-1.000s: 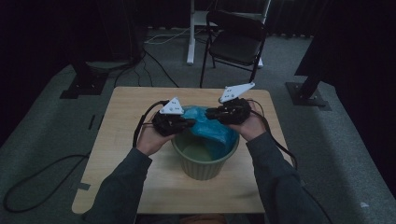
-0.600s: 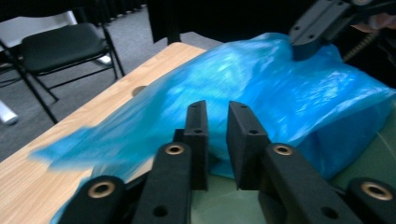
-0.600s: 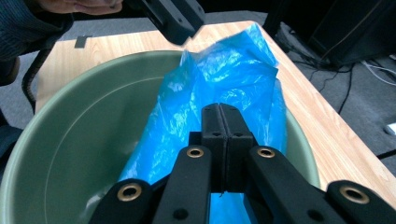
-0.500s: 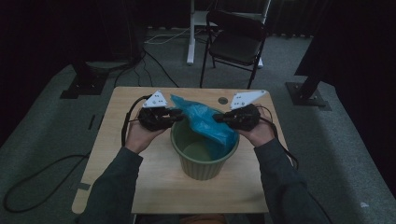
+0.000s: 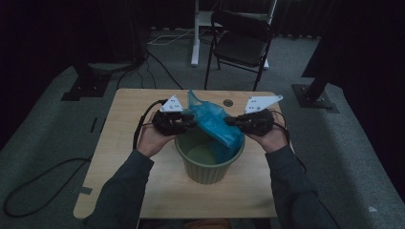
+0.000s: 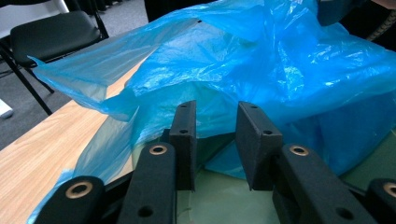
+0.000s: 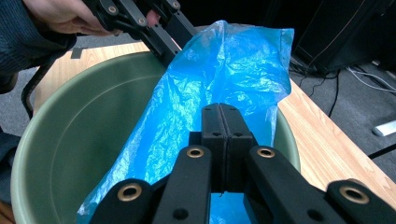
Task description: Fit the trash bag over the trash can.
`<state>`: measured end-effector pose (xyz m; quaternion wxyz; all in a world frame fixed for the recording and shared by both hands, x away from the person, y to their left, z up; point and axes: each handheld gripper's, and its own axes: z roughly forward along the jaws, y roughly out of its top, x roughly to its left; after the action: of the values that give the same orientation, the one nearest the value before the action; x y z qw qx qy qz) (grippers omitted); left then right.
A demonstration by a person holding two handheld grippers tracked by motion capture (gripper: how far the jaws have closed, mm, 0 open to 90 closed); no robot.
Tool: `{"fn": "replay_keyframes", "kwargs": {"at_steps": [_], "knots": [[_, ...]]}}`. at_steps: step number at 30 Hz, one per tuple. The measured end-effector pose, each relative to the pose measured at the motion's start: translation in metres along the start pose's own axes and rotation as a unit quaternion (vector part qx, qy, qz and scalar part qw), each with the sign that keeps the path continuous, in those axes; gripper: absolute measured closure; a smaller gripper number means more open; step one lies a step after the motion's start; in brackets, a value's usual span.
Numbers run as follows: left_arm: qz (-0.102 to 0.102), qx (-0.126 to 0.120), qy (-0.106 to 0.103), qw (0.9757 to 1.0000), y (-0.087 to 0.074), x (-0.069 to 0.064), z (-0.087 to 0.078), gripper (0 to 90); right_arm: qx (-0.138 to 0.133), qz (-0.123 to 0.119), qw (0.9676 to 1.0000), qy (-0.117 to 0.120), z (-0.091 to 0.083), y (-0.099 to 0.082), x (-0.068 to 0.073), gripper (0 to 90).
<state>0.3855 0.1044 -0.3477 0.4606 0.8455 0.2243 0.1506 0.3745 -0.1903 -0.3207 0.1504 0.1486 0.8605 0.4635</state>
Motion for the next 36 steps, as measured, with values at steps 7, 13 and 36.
{"fn": "replay_keyframes", "kwargs": {"at_steps": [7, 13, 36], "knots": [[0.029, 0.006, -0.016, 0.9994, 0.007, -0.012, 0.007, 77.1, -0.008, 0.004, 0.9999, -0.014, -0.005, -0.002, 0.0, 90.0], [0.042, 0.011, -0.015, 0.9989, 0.01, -0.016, 0.009, 90.0, -0.006, 0.007, 0.9998, -0.018, -0.009, -0.009, 0.001, 90.0], [0.01, -0.013, -0.001, 0.9999, 0.018, -0.005, 0.003, 68.4, -0.011, 0.002, 0.9999, -0.013, -0.012, -0.014, 0.003, 90.0]]}}
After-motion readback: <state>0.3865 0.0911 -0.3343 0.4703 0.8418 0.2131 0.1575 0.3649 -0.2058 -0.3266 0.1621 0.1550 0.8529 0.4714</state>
